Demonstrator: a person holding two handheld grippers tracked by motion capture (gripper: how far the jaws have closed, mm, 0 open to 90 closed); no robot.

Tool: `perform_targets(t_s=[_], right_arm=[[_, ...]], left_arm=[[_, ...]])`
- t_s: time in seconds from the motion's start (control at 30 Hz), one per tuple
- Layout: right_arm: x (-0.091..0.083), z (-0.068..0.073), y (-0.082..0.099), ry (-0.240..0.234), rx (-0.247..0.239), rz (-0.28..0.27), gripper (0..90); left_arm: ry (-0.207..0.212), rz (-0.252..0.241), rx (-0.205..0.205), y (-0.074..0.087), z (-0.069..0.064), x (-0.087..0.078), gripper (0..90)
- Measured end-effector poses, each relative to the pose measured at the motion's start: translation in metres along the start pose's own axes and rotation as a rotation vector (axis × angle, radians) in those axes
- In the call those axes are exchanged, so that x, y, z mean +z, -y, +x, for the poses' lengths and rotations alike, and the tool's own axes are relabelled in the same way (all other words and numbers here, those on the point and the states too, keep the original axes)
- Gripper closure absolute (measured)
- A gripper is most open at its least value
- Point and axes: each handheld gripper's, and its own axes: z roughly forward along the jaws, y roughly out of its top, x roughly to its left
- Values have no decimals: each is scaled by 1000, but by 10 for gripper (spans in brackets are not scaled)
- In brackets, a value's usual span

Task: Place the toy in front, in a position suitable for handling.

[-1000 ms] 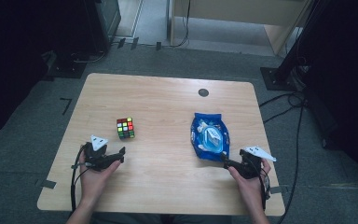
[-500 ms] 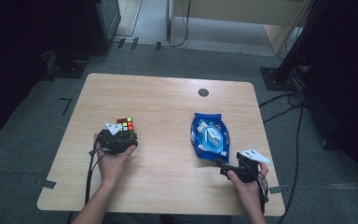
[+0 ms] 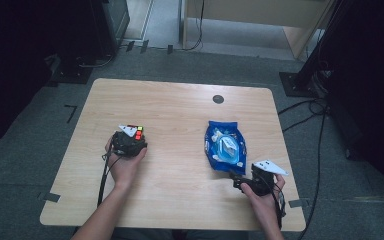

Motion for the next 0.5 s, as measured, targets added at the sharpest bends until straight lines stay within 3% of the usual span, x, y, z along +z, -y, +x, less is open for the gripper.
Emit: perform_targets(t_s=[0.13,0.33,0.5], right_arm=[[0,3,0,-5,-2,10,77],[1,9,-1,-16,-23,13,77],[-1,17,1,-25,-45,21,77]], left_arm=[[82,-39,32,7,4,-20,339],[252,-60,150,31,-3,-62,339],[341,-78,218,57,-12,-86,339]])
